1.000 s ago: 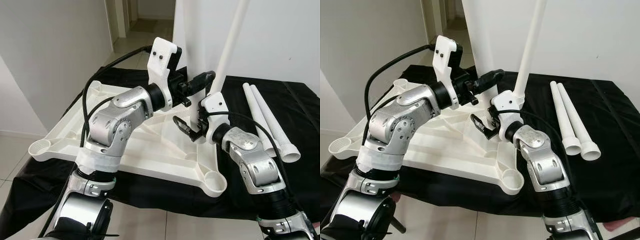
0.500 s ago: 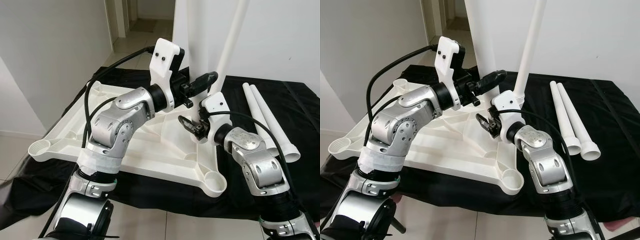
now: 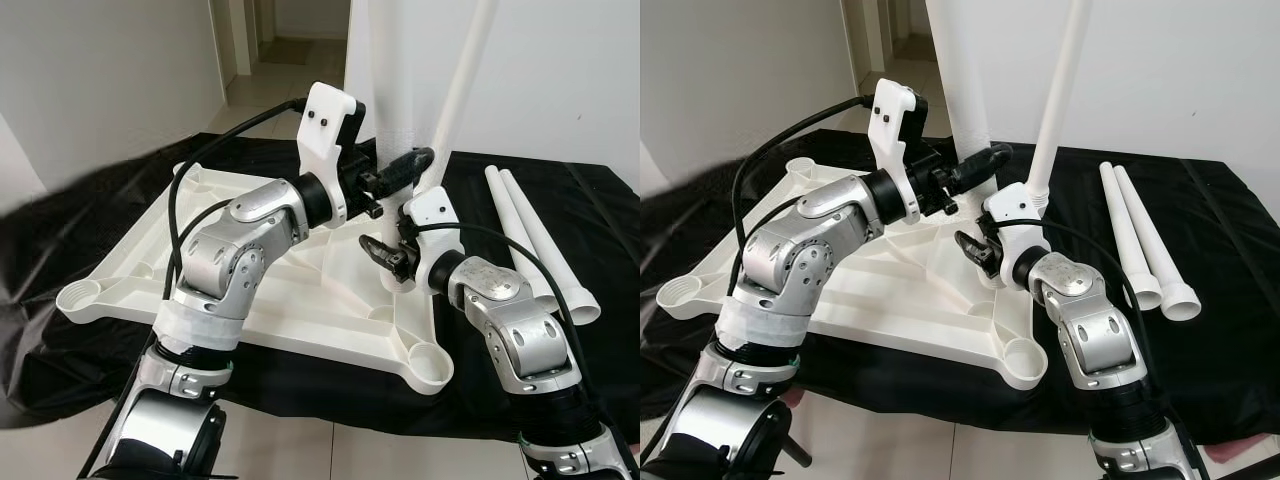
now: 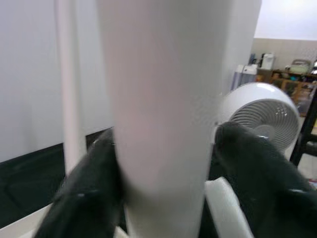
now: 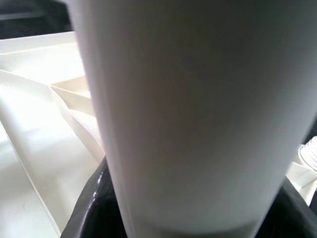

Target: Building children table

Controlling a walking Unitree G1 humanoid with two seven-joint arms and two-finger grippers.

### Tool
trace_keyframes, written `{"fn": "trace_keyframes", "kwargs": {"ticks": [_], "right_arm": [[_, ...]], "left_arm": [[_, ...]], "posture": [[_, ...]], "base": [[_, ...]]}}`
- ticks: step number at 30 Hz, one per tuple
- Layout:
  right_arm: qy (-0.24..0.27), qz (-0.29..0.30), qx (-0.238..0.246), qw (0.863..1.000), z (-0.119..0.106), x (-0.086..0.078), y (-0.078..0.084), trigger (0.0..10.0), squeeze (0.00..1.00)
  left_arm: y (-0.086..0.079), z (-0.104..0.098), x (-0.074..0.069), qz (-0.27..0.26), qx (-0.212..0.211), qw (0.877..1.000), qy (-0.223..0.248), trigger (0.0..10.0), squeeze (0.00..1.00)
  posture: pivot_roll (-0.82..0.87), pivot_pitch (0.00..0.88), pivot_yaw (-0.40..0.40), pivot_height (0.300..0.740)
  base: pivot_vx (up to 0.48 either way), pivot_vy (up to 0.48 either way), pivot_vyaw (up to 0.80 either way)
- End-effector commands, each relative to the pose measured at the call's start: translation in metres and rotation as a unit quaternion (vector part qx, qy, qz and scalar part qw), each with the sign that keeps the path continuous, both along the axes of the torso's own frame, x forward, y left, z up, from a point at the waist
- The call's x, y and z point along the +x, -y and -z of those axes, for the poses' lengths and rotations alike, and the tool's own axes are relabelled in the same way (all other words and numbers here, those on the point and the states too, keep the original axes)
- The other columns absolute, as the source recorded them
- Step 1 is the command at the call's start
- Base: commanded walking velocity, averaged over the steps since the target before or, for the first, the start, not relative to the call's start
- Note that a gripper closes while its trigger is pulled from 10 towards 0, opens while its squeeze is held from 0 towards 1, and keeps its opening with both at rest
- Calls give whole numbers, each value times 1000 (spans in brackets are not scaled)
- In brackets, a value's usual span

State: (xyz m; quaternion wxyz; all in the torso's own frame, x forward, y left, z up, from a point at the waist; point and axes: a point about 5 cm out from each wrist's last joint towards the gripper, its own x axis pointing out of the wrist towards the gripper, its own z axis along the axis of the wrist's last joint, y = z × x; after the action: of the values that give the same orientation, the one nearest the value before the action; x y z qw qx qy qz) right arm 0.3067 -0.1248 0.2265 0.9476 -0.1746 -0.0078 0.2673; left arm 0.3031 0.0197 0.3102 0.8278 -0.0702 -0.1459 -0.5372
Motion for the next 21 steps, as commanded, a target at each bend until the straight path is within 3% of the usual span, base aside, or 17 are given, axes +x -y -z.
{"fn": "trace_keyframes", "kwargs": {"ticks": [1, 4, 12, 13, 21], "right_arm": [[-16, 7, 7, 1000, 8, 1, 0, 10000, 0], [-25, 38, 57, 997, 15, 4, 1, 10000, 0], [-27, 70, 85, 994, 20, 6, 4, 10000, 0], [-21, 87, 94, 992, 20, 8, 6, 10000, 0], [2, 162, 140, 977, 24, 15, 19, 10000, 0]], "left_arm": [[3, -6, -9, 40, -4, 999, 21, 10000, 1000], [1, -5, -11, 44, -12, 999, 11, 10000, 1000], [-4, 3, -7, 11, 6, 1000, 10, 10000, 1000], [-8, 5, -3, -15, 6, 1000, 9, 10000, 0], [-23, 20, 7, -95, -10, 995, -15, 10000, 0]], "posture": [[-21, 0, 5, 740], [-20, 0, 12, 740], [-19, 0, 18, 740], [-19, 0, 23, 740], [-20, 0, 41, 740]], "base": [[0, 0, 0], [0, 0, 0], [0, 0, 0], [0, 0, 0], [0, 0, 0]]}}
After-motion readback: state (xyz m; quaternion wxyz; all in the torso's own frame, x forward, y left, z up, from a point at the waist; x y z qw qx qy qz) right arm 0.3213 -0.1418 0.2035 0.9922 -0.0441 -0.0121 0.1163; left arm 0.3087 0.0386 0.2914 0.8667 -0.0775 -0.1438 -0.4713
